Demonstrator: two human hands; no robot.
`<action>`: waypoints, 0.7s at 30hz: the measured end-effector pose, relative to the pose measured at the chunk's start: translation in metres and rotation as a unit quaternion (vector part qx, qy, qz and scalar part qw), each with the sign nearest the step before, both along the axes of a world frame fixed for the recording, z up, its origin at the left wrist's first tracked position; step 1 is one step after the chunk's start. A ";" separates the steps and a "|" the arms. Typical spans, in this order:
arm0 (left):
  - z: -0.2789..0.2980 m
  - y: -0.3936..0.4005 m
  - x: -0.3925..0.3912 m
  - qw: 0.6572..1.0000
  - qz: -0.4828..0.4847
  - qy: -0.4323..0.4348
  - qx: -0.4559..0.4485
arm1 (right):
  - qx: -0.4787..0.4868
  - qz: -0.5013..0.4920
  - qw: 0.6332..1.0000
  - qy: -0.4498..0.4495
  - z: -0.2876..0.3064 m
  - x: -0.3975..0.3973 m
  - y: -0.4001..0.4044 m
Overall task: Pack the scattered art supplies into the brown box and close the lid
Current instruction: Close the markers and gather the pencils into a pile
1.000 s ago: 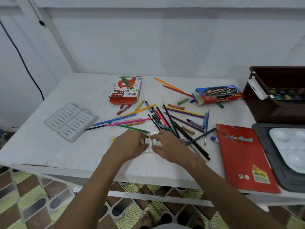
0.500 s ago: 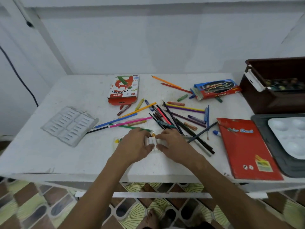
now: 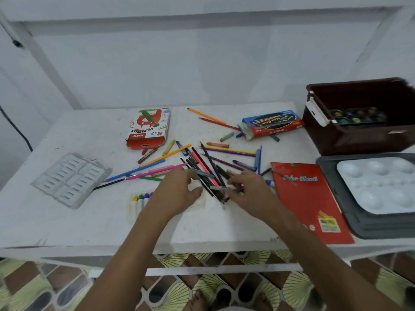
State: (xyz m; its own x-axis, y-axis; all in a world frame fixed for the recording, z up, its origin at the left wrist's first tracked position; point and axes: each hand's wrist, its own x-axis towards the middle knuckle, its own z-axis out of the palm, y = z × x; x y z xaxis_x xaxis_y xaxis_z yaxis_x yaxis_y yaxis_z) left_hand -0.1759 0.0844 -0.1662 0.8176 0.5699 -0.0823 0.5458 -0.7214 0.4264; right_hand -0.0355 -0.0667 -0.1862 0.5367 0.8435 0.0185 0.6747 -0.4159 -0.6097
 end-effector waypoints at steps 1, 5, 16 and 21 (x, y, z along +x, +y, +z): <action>0.001 -0.007 0.010 1.000 -0.020 -0.007 0.001 | -0.018 -0.032 0.999 -0.019 0.001 0.011 -0.012; -0.003 -0.037 0.053 0.996 -0.083 -0.022 -0.021 | -0.114 -0.137 0.981 -0.070 0.004 0.043 -0.058; -0.025 -0.080 0.134 0.983 -0.180 0.022 -0.024 | -0.044 -0.176 0.982 0.060 0.028 0.083 -0.095; -0.030 -0.079 0.142 0.982 -0.186 0.020 -0.013 | 0.061 -0.172 0.980 0.079 0.064 0.109 -0.103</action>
